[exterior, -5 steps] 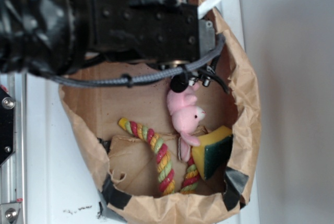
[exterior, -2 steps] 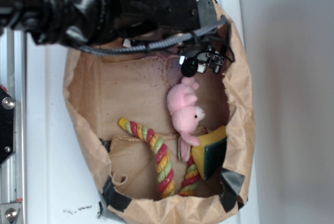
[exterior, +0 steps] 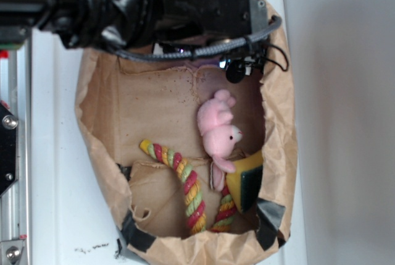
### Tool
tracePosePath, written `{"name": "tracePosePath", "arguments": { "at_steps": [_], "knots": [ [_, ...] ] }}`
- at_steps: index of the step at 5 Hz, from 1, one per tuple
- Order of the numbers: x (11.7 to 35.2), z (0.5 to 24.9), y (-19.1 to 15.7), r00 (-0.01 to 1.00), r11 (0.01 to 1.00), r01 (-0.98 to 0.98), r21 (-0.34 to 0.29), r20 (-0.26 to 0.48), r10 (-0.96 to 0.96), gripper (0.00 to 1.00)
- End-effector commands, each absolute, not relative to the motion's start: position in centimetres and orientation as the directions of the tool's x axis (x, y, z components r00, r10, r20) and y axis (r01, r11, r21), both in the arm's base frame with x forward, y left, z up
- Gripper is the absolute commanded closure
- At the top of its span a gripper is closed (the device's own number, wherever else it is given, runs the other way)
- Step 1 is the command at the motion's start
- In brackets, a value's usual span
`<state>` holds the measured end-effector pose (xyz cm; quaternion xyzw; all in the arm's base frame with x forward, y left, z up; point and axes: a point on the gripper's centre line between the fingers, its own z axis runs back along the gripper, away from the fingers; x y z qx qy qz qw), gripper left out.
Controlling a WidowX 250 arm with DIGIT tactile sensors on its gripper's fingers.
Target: Grab the rock.
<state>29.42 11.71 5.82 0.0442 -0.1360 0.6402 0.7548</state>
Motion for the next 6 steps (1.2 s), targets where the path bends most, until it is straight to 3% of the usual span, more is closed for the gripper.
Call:
{"name": "tracePosePath", "arguments": {
  "at_steps": [1, 3, 4, 6],
  "knots": [
    [28.9, 7.1, 12.6, 0.085, 0.134, -0.980, -0.147, 0.301, 0.950, 0.00],
    [28.9, 7.1, 12.6, 0.085, 0.134, -0.980, -0.147, 0.301, 0.950, 0.00],
    [29.2, 5.4, 14.3, 0.059, 0.098, -0.985, -0.139, 0.261, 0.964, 0.00],
    [26.7, 3.8, 14.9, 0.085, 0.099, -0.994, -0.040, 0.263, 0.961, 0.00]
  ]
}}
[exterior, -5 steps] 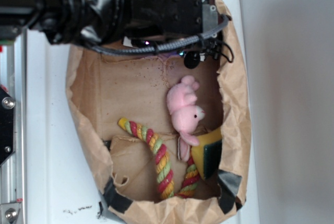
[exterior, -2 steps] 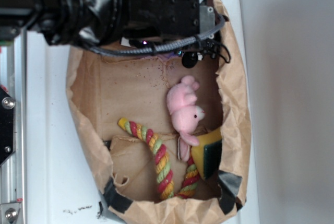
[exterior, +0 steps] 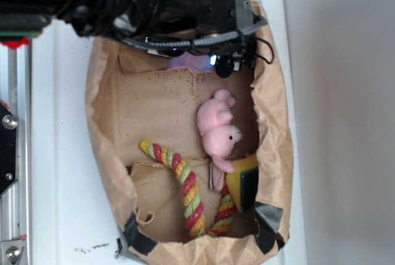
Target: Grab the rock.
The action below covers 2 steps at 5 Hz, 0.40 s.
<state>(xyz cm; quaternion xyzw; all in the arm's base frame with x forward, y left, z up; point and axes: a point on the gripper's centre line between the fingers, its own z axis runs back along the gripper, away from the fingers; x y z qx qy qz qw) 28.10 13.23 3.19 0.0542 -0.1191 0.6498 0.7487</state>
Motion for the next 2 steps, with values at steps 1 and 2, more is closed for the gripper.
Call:
{"name": "tracePosePath", "arguments": {
  "at_steps": [1, 2],
  "knots": [
    [26.07, 3.94, 15.45, 0.075, 0.079, -0.997, -0.006, 0.245, 0.966, 0.00],
    [25.35, 3.80, 16.10, 0.072, 0.069, -0.997, 0.018, 0.241, 0.968, 0.00]
  ]
}}
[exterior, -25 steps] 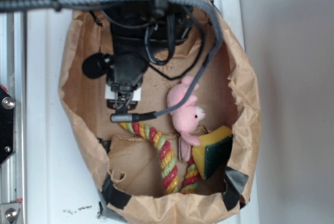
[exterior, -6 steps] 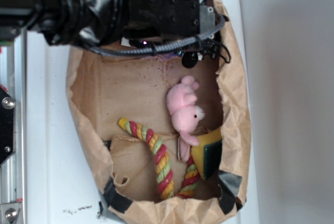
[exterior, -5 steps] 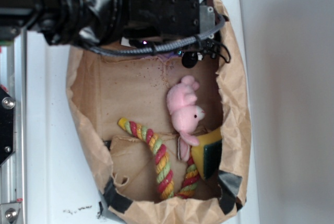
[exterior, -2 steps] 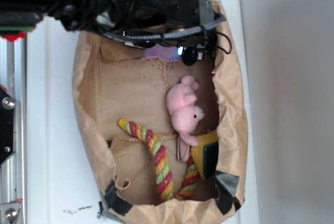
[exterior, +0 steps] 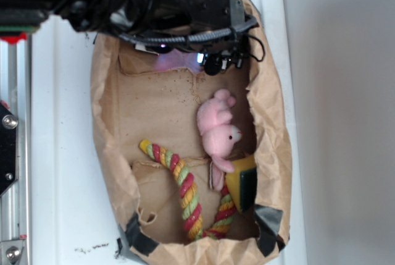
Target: Grab the rock.
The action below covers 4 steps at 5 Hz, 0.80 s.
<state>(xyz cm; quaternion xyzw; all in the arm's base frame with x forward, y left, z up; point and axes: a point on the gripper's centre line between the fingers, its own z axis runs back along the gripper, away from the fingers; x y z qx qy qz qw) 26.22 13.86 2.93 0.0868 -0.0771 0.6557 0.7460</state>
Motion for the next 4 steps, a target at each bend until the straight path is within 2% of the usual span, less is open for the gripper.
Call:
{"name": "tracePosePath", "arguments": {
  "at_steps": [1, 4],
  "knots": [
    [24.4, 4.0, 16.2, 0.082, 0.075, -0.997, 0.034, 0.239, 0.968, 0.00],
    [23.6, 4.0, 17.6, 0.073, 0.063, -0.997, 0.045, 0.257, 0.964, 0.00]
  ]
}}
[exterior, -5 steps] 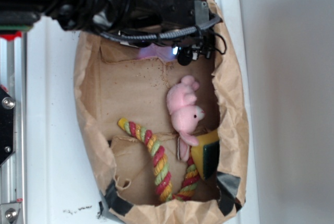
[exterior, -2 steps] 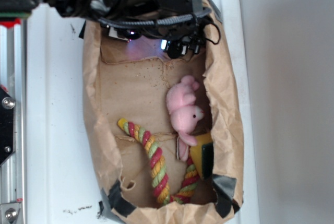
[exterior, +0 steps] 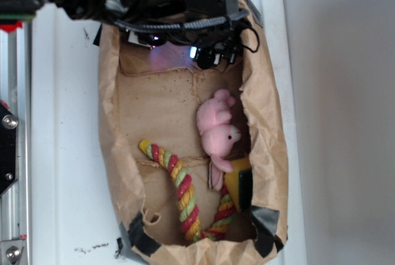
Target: Grab the rock.
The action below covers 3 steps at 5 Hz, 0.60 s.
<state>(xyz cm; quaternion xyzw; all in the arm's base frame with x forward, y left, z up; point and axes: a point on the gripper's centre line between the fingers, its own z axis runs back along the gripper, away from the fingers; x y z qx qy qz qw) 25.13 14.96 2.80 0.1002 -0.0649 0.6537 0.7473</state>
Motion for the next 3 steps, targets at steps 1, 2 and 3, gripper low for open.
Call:
{"name": "tracePosePath", "arguments": {
  "at_steps": [1, 2, 3],
  "knots": [
    [23.13, 3.87, 18.71, 0.096, 0.099, -0.995, 0.003, 0.279, 0.956, 0.00],
    [22.96, 4.07, 18.93, 0.097, 0.113, -0.993, -0.034, 0.308, 0.946, 0.00],
    [22.96, 4.07, 18.93, 0.097, 0.113, -0.993, -0.034, 0.308, 0.946, 0.00]
  ]
}}
